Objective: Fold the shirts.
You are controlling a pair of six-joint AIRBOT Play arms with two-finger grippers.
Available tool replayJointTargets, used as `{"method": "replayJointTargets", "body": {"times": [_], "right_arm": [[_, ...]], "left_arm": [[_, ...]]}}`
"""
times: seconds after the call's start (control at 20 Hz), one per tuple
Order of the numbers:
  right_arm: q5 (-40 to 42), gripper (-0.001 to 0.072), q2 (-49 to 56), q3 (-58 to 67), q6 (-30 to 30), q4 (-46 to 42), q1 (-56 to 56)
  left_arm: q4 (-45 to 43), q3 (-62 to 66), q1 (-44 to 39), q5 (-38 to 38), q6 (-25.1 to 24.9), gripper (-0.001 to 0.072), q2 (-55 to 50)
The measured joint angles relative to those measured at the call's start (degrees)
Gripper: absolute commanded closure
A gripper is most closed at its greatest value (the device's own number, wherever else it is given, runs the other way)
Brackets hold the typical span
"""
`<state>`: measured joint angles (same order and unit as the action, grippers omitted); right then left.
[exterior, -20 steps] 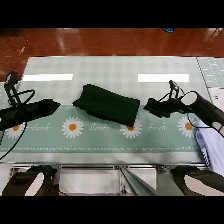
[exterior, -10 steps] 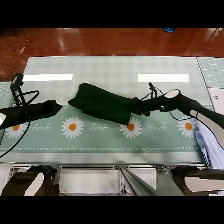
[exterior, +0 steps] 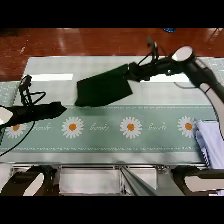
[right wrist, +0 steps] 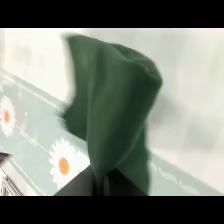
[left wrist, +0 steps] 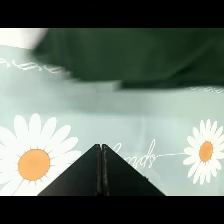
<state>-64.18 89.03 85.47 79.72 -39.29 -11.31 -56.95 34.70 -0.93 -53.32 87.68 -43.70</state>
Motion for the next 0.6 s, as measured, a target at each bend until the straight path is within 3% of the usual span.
{"method": "replayJointTargets", "body": {"times": [0.3,0.6], "right_arm": [[-11.0,0.0692,-3.9,14.4,6.2,-5.4,11.2],[-20.7,0.0693,-11.2,17.8,12.0,-7.2,29.9]], "left_arm": [[0.0,0.0,-1.7,0.0,0.0,0.0680,-0.2],[0.0,0.0,-4.5,1.5,0.5,0.0681,-0.2]]}}
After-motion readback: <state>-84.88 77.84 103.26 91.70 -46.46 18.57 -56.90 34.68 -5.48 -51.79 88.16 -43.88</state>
